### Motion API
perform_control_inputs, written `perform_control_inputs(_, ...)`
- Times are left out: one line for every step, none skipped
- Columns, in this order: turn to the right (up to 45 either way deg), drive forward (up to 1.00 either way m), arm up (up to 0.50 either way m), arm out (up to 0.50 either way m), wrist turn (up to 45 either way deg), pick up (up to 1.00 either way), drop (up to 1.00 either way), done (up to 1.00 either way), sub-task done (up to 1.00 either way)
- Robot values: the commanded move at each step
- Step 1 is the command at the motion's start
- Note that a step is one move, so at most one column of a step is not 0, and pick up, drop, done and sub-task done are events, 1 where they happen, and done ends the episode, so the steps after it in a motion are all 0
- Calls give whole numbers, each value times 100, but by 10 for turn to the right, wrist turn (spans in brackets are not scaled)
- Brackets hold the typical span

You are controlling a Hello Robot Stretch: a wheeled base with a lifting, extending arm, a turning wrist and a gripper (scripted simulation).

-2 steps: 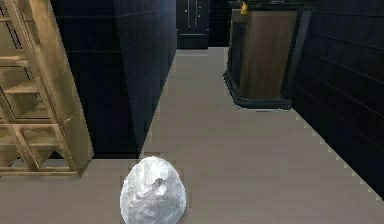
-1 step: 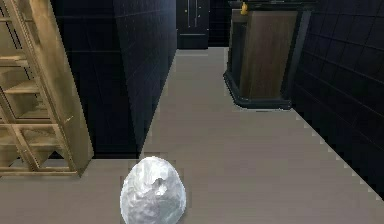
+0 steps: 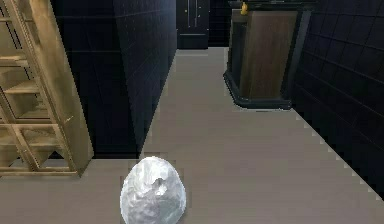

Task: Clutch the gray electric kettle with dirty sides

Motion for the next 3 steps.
perform_control_inputs(0,0,0,0,450,0,0,0,0)
perform_control_inputs(0,0,0,0,450,0,0,0,0)
perform_control_inputs(0,0,0,0,450,0,0,0,0)
